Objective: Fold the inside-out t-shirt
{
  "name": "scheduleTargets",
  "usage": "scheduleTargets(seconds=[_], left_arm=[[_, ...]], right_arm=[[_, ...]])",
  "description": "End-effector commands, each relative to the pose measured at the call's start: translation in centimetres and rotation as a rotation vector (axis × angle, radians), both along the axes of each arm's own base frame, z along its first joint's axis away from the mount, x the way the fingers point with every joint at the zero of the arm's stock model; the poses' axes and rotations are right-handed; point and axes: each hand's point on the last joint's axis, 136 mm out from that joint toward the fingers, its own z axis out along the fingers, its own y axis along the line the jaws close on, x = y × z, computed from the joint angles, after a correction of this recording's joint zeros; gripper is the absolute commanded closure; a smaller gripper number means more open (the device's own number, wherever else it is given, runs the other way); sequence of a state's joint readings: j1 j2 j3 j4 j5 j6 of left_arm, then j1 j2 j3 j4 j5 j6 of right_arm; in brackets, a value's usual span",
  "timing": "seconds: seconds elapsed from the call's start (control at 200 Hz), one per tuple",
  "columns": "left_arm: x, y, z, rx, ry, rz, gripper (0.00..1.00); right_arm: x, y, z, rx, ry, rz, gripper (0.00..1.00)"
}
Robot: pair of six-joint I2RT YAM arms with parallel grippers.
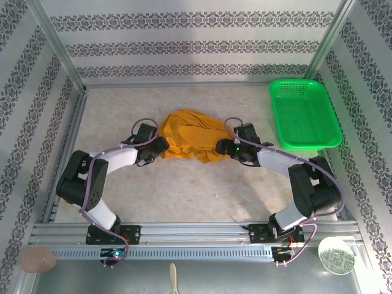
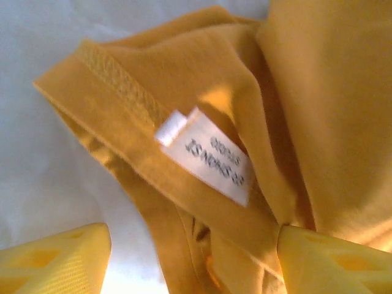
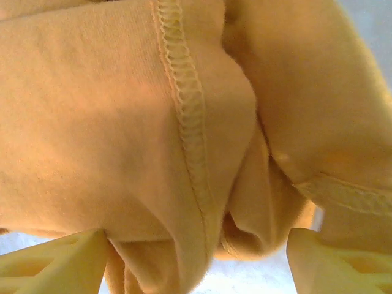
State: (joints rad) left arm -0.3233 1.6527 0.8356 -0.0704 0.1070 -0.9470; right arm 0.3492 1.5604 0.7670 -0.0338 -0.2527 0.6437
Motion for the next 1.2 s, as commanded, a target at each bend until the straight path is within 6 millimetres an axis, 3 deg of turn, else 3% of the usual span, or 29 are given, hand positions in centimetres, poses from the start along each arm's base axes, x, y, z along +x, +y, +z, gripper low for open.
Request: scheduleTargets(seconds=[0.0,0.035,0.065,0.13,0.17,0.18,0.27,0.4,0.515,0.585,0.669,0.809,1.019,1.049,1.124,1.194], left_arm=[[3.0,0.5,0.5,0.001,-0.068,0.017,0.32],[3.4,0.4,0.2,-0.004,-0.070,0.015,0.37],[4.1,0.2,0.2,-0.015,-0.083,0.010,0.47],[5.4,-0.3,0.8,-0.048,-0.133,-0.004,0.77],[6.0,-0.2,1.5,-0.071,-0.152,0.004,0.96],[6.1,-0.1,1.8,-0.076,-0.157,0.008,1.00],[7.3,0.9,6.5,-0.099,-0.236,0.011,1.00],[8.1,2.9,17.0,-0.072,-0.392,-0.004,1.00],[7.4,4.5,25.7,-0.099,-0.531,0.002,1.00],[6.7,5.2,29.3,-0.108,-0.591,0.006,1.00],[5.6,5.7,32.2,-0.132,-0.640,0.011,1.00],[4.1,5.7,34.2,-0.196,-0.681,0.018,1.00],[2.6,5.8,35.0,-0.219,-0.708,0.032,1.00],[2.6,5.9,34.9,-0.210,-0.706,0.033,0.93],[2.6,6.1,34.3,-0.182,-0.690,0.030,0.54],[2.7,6.0,32.9,-0.178,-0.659,0.020,0.34]], right_arm=[[1.9,1.5,0.9,0.069,-0.018,0.002,0.29],[2.3,1.7,0.9,0.075,-0.020,0.001,0.33],[2.5,1.8,0.9,0.084,-0.014,0.004,0.43],[3.4,2.0,1.7,0.118,-0.019,0.005,0.83],[4.0,1.7,2.7,0.142,-0.033,-0.006,1.00],[4.1,1.5,2.9,0.148,-0.036,-0.010,1.00],[5.6,-0.3,7.9,0.191,-0.131,-0.050,1.00],[7.2,-4.0,18.0,0.225,-0.310,-0.107,1.00],[7.1,-6.5,26.3,0.246,-0.444,-0.127,1.00],[6.5,-7.3,30.2,0.253,-0.506,-0.123,1.00],[5.5,-7.6,33.1,0.260,-0.554,-0.111,1.00],[3.5,-7.5,35.3,0.284,-0.599,-0.095,1.00],[2.5,-7.2,34.2,0.289,-0.582,-0.079,1.00],[2.6,-7.2,33.8,0.287,-0.576,-0.079,1.00],[3.0,-7.2,33.0,0.288,-0.561,-0.081,1.00],[3.5,-6.8,32.2,0.292,-0.541,-0.070,1.00]])
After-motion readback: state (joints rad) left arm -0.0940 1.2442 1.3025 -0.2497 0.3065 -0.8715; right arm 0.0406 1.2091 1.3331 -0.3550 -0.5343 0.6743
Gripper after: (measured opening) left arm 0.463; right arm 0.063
